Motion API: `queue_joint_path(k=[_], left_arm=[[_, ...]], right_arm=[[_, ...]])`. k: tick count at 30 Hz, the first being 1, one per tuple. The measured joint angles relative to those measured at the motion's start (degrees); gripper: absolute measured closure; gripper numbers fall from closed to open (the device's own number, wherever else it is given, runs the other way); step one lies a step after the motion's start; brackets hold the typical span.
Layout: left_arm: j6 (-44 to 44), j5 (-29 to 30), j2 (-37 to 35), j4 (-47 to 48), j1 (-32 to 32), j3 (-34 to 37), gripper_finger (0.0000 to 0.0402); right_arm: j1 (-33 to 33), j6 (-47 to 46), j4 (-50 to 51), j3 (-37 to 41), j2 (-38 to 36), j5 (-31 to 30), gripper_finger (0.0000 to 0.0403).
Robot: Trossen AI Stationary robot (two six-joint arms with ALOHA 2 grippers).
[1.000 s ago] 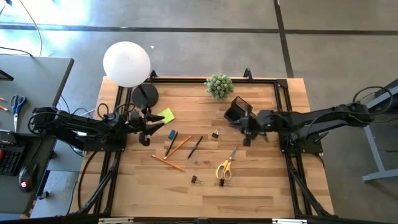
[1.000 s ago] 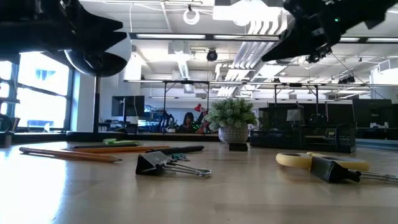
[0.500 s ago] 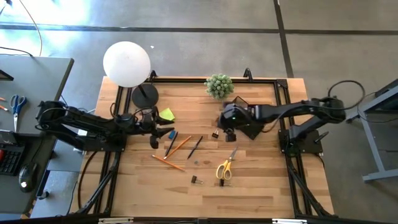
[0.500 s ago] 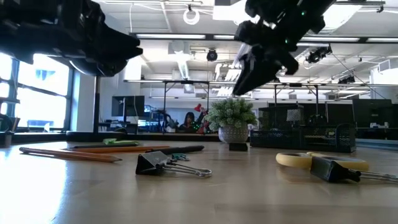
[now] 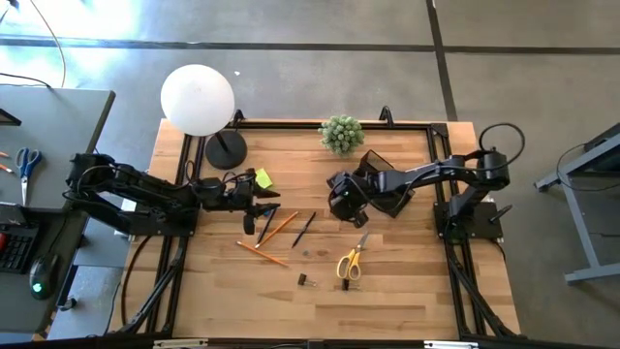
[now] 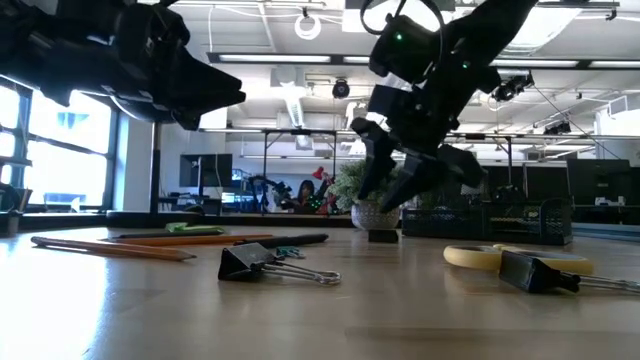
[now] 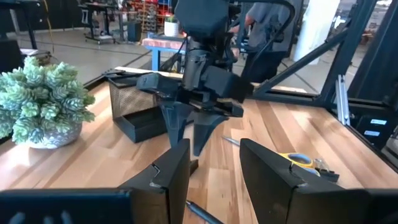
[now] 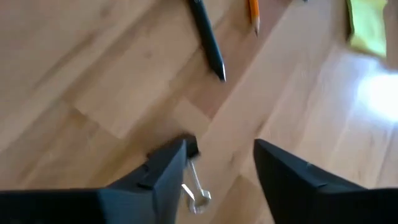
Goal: Pick and place office supplies into organizer
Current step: Put the top black binder clip into the desk organizer
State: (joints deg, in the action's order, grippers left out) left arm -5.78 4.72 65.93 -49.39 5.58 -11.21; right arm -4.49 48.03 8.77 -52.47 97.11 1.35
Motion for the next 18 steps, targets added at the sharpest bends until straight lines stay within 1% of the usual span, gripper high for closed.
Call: queue_joint_path(k=[3,6,10,15,18], left_arm=[[0.3,-0.9,0.0,0.0,0.0,0.0,0.0273],[0.5,-1.6,0.0,0.0,0.0,0.0,0.0273],[0.5,-1.6,0.0,0.0,0.0,0.0,0.0273],[-0.2,-1.5,0.0,-0.1,0.0,0.0,0.0273],[-0.3,-1.5,0.0,-0.1,0.0,0.0,0.0273]], right_arm=[[0.0,-0.1,-0.6,0.0,0.1,0.6,0.0162],[0.0,-2.3,-0.3,0.0,0.1,0.6,0.0145],[-0.5,-6.8,-0.6,0.9,0.3,2.5,0.0144],[-1.8,-16.0,-0.8,1.0,1.3,4.8,0.0158],[-2.1,-18.1,-0.8,1.0,1.6,5.8,0.0167]])
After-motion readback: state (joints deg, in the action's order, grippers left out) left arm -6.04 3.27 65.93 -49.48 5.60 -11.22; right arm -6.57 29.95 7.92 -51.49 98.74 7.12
